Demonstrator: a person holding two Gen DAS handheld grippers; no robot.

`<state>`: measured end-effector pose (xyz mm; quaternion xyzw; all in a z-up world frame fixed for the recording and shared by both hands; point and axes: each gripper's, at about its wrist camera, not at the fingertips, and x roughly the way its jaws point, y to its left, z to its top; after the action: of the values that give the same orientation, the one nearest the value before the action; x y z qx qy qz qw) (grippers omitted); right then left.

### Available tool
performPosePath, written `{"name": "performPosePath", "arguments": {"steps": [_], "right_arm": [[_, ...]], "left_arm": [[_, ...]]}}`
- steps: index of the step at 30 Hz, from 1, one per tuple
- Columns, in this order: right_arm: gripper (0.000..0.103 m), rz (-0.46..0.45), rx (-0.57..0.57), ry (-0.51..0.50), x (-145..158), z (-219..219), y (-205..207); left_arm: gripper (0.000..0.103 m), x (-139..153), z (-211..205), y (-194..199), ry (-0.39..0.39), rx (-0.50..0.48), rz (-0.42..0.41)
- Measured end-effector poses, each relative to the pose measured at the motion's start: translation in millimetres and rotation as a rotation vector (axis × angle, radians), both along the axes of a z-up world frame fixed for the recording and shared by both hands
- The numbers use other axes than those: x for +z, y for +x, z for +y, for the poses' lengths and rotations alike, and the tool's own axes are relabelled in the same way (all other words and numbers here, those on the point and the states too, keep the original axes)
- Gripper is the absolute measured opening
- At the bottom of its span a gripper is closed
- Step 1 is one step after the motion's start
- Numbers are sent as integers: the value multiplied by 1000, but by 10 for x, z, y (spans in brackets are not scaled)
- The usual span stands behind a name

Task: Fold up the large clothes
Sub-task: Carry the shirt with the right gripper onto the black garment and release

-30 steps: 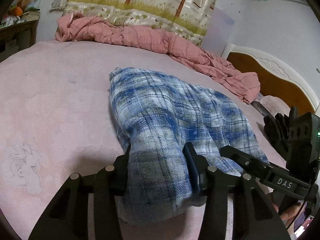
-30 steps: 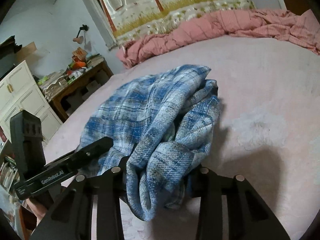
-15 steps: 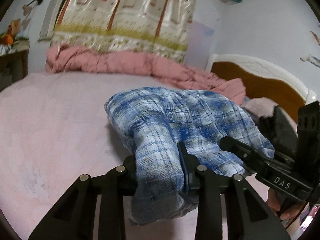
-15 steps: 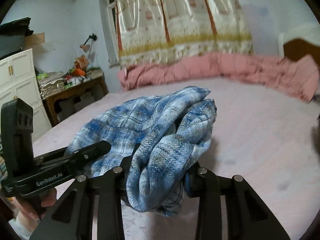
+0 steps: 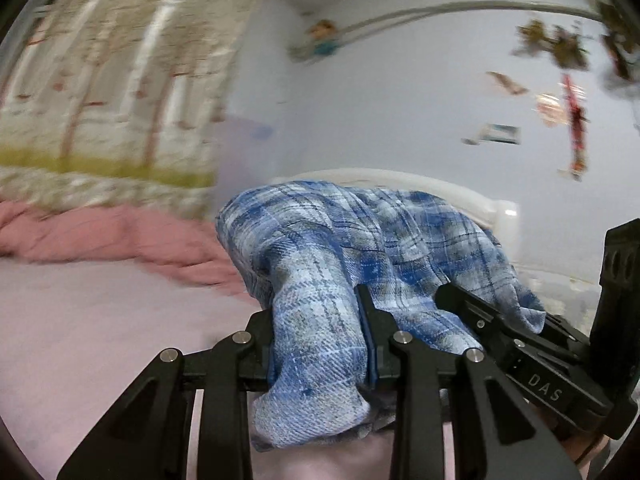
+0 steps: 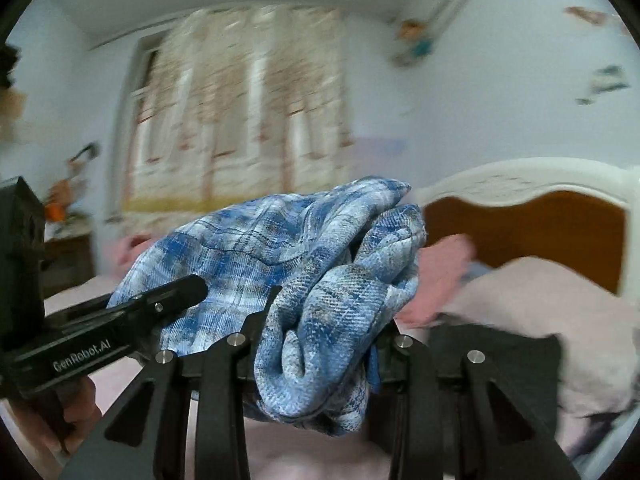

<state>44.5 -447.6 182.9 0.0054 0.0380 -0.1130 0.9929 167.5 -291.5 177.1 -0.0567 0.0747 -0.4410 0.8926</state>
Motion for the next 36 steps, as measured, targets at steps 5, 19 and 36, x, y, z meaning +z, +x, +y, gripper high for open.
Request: {"name": "performPosePath", "arguments": {"steps": [5,19,36], "right_arm": [[36,-12,-250,59,-101,-855,-189],[42,295,-477,393,-1401,-2390,676],[93,89,-469,343,-1031,-1862,-3]], "left_arm": [[30,-150,-1038,182,2,-173,41],[40,-1479,-2547,1152,249,-142,376],[103,-842,-1156,344,194,116,-40]]}}
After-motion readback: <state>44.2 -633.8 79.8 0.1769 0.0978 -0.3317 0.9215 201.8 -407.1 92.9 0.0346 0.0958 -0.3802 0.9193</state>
